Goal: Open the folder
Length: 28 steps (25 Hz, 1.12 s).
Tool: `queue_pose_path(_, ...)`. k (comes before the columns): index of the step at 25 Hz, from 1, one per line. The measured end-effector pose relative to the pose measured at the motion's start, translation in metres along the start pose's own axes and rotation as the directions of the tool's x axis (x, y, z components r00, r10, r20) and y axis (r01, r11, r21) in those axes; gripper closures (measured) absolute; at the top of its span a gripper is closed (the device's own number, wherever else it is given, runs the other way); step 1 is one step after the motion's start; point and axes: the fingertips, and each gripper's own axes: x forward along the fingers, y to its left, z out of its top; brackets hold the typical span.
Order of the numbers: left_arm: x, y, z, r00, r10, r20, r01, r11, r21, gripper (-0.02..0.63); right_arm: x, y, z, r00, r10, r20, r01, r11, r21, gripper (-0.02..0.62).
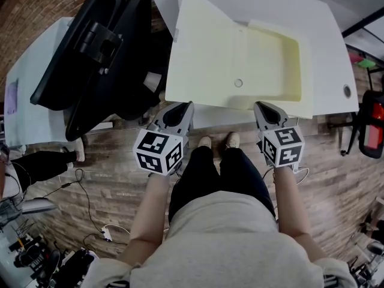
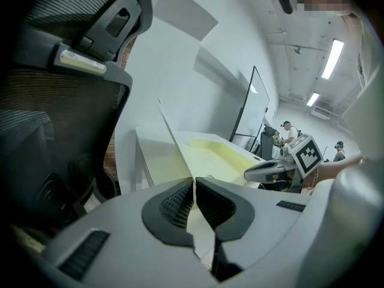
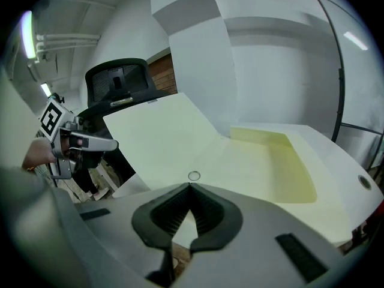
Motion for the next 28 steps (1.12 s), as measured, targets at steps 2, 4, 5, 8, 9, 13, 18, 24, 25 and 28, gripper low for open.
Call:
queue_pose_path(2,0.001,0.005,-0.002,1.000,0.013,-0.007,-0.013,1.000,-0.004,0.577,0.000,0.000,0.000,1.000,0.000,-0.002,0.000,1.000,-0.002,0.574)
queue_pose_path(4,0.002,0.010,-0.006,1.000,0.026,-0.013,-0.026,1.000,-0.013,0.577,0.000,0.000,0.000,1.000,0.001,-0.004,-0.001,1.000,-0.004,0.574)
queue_pose_path(5,0.002,0.013,-0.008,0.999,0.031,-0.016,-0.032,0.999,-0.018,0.577,0.000,0.000,0.000,1.000,0.001,-0.005,-0.001,1.000,-0.009,0.574)
queue_pose_path(8,0.004,0.019,-0.012,0.998,0.052,-0.024,-0.052,0.998,-0.031,0.575,0.000,0.001,0.000,1.000,-0.005,-0.012,0.004,0.999,-0.038,0.574)
queue_pose_path(9,0.004,0.021,-0.014,0.998,0.059,-0.027,-0.060,0.998,-0.033,0.576,0.000,0.001,0.000,1.000,-0.006,-0.014,0.005,0.999,-0.045,0.574)
queue_pose_path(13,0.006,0.027,-0.020,0.996,0.081,-0.038,-0.083,0.995,-0.054,0.575,0.000,0.002,0.000,1.000,-0.006,-0.018,0.005,0.998,-0.057,0.574)
queue_pose_path(18,0.010,0.038,-0.031,0.993,0.092,-0.071,-0.097,0.993,-0.063,0.575,0.000,0.001,0.000,1.000,0.001,-0.021,-0.002,0.999,-0.045,0.574)
queue_pose_path(24,0.016,0.050,-0.044,0.990,0.101,-0.104,-0.110,0.990,-0.092,0.572,0.001,0.001,0.000,1.000,0.004,-0.021,-0.005,0.999,-0.037,0.574)
queue_pose_path(25,0.017,0.051,-0.046,0.989,0.102,-0.108,-0.113,0.989,-0.097,0.572,0.002,0.002,0.000,1.000,0.000,-0.020,-0.001,0.999,-0.047,0.574)
queue_pose_path(28,0.019,0.054,-0.051,0.987,0.106,-0.119,-0.118,0.988,-0.103,0.572,0.001,0.002,0.000,1.000,-0.006,-0.026,0.005,0.998,-0.069,0.574)
